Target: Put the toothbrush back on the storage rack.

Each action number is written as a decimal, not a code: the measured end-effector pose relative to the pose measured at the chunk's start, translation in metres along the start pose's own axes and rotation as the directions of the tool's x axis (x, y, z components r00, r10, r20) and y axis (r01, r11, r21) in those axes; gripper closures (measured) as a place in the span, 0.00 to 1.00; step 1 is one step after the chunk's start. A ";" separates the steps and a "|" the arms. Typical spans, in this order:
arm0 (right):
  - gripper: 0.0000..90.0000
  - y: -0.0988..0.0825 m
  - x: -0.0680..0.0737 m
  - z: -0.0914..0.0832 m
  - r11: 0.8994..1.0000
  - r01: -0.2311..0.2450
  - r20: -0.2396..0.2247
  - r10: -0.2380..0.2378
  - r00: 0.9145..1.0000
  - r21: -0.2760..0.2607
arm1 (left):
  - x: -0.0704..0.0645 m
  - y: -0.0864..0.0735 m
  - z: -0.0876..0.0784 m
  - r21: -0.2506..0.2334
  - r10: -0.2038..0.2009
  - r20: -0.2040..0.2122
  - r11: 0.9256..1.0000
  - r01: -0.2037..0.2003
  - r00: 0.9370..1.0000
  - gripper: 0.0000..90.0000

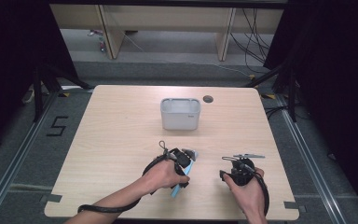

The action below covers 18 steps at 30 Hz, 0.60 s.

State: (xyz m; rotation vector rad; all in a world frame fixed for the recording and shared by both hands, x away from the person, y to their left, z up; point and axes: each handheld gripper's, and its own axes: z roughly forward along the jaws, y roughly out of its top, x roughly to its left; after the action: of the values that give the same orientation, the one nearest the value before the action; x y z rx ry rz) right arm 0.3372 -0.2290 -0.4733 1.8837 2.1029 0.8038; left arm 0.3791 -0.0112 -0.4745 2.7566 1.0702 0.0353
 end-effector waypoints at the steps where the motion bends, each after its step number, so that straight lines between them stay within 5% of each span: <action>1: 0.56 0.000 0.000 0.000 1.000 0.001 -0.001 -0.001 1.000 0.000 | 0.000 0.000 0.000 0.000 0.000 0.000 1.000 0.000 1.000 0.51; 18: 0.56 0.000 -0.001 0.001 1.000 0.004 -0.001 -0.004 1.000 0.000 | -0.001 0.002 0.003 0.030 0.068 -0.015 0.997 -0.067 0.998 0.65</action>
State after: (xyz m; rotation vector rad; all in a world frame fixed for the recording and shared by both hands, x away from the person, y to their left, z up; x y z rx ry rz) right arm 0.3378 -0.2295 -0.4741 1.8793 2.1065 0.8044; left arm 0.3803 -0.0136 -0.4772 2.8225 0.9886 0.0513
